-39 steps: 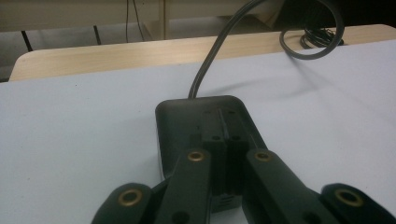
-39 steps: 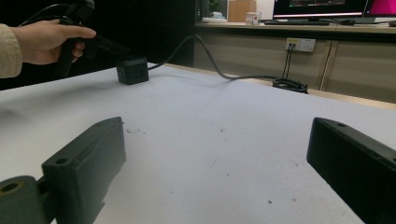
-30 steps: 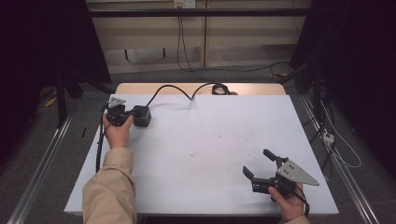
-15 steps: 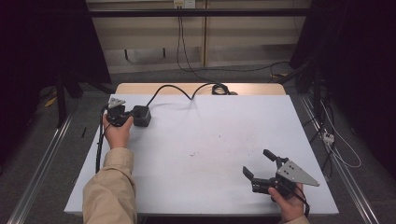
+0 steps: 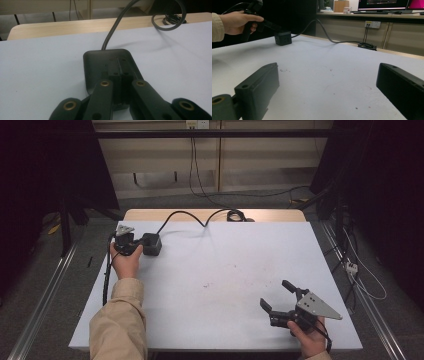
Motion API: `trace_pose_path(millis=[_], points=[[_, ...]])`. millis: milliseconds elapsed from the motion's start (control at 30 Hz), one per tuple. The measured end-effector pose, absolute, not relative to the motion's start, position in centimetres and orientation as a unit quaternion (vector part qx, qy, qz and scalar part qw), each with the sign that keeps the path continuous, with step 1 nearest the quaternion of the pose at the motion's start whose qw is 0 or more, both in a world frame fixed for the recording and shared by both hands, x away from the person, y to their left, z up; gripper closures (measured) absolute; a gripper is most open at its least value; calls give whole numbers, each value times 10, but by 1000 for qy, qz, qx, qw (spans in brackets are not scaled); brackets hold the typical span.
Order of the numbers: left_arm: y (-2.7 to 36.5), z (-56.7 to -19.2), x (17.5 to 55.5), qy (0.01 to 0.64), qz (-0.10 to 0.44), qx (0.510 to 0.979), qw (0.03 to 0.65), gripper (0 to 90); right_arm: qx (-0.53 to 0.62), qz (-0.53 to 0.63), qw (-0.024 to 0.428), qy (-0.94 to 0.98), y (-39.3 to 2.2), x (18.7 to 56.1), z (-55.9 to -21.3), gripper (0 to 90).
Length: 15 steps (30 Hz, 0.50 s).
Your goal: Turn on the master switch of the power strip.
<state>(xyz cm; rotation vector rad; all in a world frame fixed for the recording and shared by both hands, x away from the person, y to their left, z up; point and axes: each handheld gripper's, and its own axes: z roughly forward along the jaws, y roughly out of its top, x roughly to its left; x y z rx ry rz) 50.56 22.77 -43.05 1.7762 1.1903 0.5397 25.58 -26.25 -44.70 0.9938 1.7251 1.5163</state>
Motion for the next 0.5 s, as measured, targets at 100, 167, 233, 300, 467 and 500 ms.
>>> trace_pose_path(millis=[100,167,233,300,467,500], points=[[227,-430,505,483,218,718,451,900,378,575,315,654,-263,256,-447,39],[227,-430,506,482,219,719,450,900,378,575,315,654,-263,255,-447,39],[227,-430,506,481,220,720,450,900,377,575,315,654,-263,255,-447,40],[227,-430,506,480,221,720,449,900,378,575,315,654,-263,255,-447,39],[227,-431,505,483,221,717,452,900,378,575,315,653,-263,255,-447,40],[227,-431,505,483,221,717,452,900,378,575,315,653,-263,255,-447,40]])
